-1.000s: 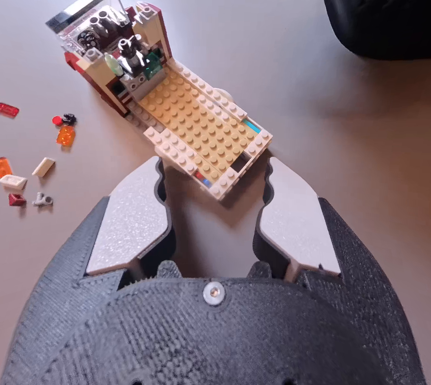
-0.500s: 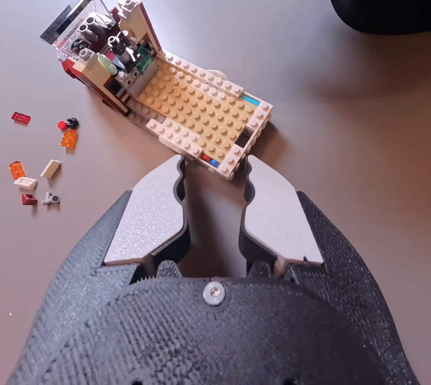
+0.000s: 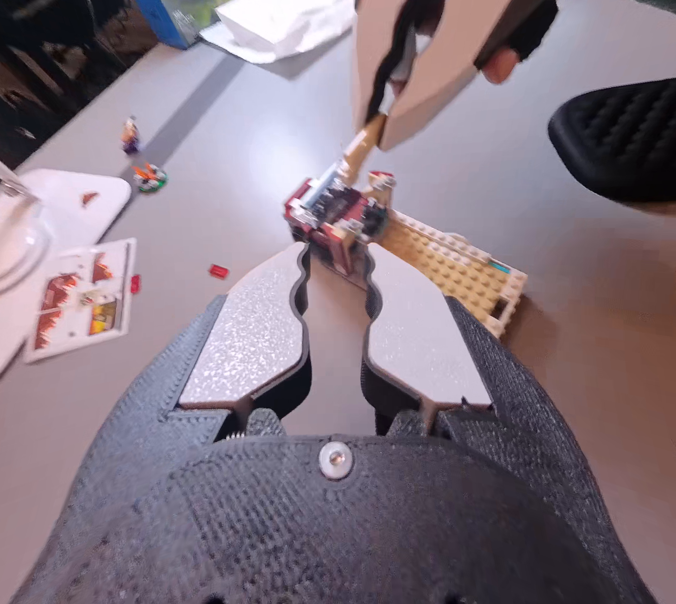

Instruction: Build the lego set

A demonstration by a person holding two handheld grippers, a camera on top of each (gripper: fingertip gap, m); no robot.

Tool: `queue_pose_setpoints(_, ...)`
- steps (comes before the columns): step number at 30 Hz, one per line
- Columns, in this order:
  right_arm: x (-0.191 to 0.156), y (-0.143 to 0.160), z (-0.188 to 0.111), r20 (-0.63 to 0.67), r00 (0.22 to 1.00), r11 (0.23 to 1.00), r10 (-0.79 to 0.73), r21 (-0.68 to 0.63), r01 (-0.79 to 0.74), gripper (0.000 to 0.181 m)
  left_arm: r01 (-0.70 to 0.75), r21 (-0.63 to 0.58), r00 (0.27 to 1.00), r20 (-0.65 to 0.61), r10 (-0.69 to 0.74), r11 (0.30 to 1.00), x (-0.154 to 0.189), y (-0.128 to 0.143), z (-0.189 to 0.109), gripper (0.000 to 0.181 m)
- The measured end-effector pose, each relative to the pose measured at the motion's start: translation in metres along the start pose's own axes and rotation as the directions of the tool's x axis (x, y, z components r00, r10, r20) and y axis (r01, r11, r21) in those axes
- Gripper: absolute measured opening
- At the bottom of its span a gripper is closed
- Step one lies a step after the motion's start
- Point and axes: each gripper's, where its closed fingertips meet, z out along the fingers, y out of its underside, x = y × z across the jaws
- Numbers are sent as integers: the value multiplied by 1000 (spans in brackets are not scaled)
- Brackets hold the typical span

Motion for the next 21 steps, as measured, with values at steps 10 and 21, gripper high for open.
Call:
queue_pose_setpoints(10,1,-7,19,60,998,1000,16,-17,-15,9,11,146,923,-383,46,989,-8,-22,27,16)
queue_pose_setpoints(21,1,-1,22,102,993,996,60,67,-67,9,15,133,893,-448,46,991,-1,-15,32,7)
